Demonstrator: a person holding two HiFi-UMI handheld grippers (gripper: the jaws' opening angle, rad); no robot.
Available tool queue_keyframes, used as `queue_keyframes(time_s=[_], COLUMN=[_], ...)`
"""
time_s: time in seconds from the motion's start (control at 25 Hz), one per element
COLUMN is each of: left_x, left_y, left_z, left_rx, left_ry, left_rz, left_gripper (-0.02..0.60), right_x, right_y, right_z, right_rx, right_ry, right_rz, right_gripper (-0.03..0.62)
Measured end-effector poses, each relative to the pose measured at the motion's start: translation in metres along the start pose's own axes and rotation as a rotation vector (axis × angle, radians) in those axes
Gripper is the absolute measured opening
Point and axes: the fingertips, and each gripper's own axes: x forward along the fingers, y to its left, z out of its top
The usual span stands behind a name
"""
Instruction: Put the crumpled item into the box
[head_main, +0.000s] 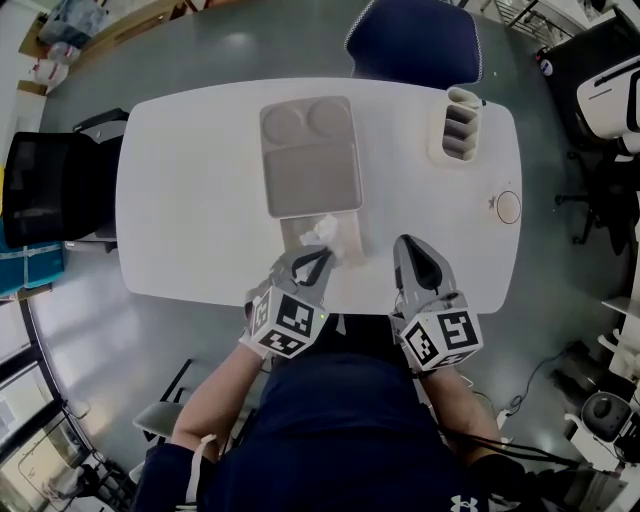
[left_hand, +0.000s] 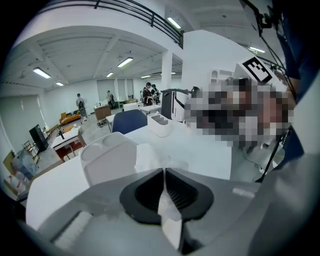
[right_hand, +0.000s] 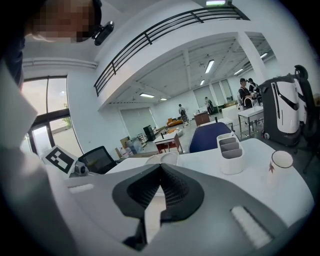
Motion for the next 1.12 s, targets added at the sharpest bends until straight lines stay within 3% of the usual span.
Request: queue_keyframes(time_s=[0.76, 1.12], left_x=[0.065, 0.090], left_y=[-0.008, -0.007], left_z=[-0.047, -0.063], left_rx=[0.146, 0.158], left_ry=[0.274, 0.385], left_rz=[-0.103, -0.136], left_gripper=[0.017, 0.018], right_x=[-0.002, -0.003], right_y=[-0.023, -0.031], right_z=[-0.010, -0.011], right_rx=[0.032, 0.047], right_ry=[0.014, 0.020], right_rz=[-0.042, -0.056], right_gripper=[0.002, 0.002])
